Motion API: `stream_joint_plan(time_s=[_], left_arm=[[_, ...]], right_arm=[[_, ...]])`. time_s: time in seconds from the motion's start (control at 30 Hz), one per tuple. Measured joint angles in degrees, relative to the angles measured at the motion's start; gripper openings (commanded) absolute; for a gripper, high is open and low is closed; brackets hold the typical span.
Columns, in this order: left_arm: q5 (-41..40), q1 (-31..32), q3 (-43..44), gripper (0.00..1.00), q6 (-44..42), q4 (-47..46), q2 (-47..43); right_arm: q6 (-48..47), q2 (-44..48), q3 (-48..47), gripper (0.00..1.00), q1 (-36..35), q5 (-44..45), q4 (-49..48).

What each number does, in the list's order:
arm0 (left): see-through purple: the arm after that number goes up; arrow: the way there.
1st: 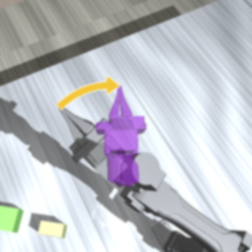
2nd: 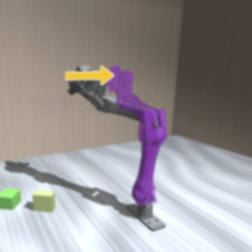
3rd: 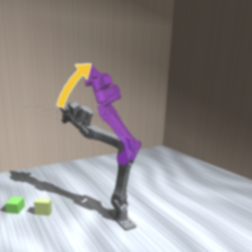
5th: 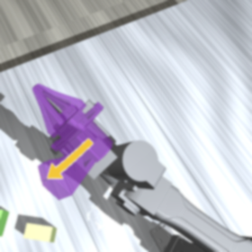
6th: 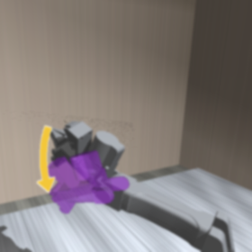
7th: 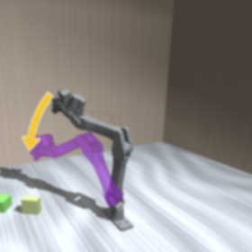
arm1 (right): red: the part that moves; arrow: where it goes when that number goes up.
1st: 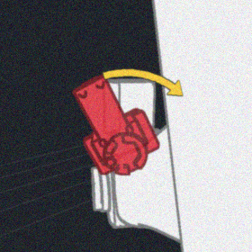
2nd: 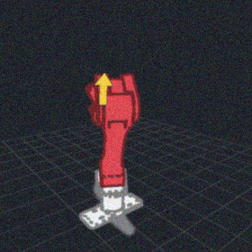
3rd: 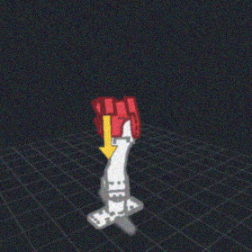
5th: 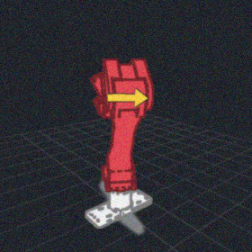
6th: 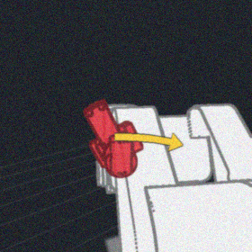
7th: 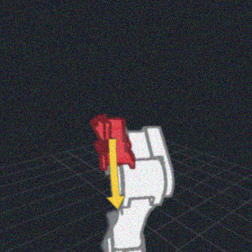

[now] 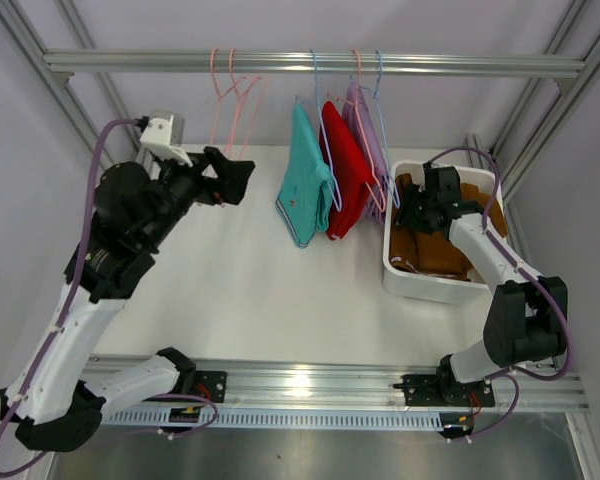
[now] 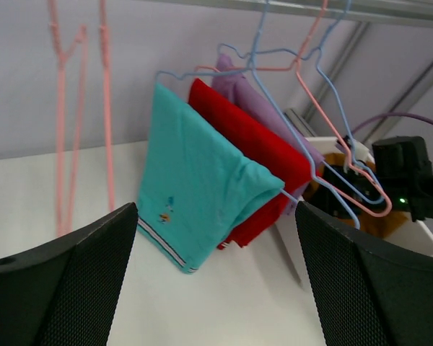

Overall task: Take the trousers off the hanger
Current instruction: Pick up the hanger from the clothesline.

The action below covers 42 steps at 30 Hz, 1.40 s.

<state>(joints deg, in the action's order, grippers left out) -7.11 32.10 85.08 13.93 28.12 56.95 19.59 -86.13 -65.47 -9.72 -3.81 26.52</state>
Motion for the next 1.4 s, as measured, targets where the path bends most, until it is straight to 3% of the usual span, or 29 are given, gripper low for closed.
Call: stream_joint_plan(time_s=[0.3, 0.53, 0.93, 1.4], left_arm=[[13.46, -0.02, -0.81, 0.95, 8.04, -7.65, 9.11], [19.47, -0.02, 4.94, 0.96, 13.79, -12.31, 19.39], [22.53, -0.02, 14.95, 0.99, 16.65, -13.9, 32.79], [22.93, -0.2, 19.23, 1.0, 16.63, -13.75, 40.44]], right_arm=[[-0.2, 1.01, 0.0, 0.54, -0.81, 0.48, 0.98], [-0.2, 2.6, 0.0, 0.57, -1.09, 1.88, 3.1], [-0.11, 7.1, 0.02, 0.57, 0.13, 5.14, 6.34], [-0.15, 10.1, 0.98, 0.57, 2.95, 5.31, 6.49]])
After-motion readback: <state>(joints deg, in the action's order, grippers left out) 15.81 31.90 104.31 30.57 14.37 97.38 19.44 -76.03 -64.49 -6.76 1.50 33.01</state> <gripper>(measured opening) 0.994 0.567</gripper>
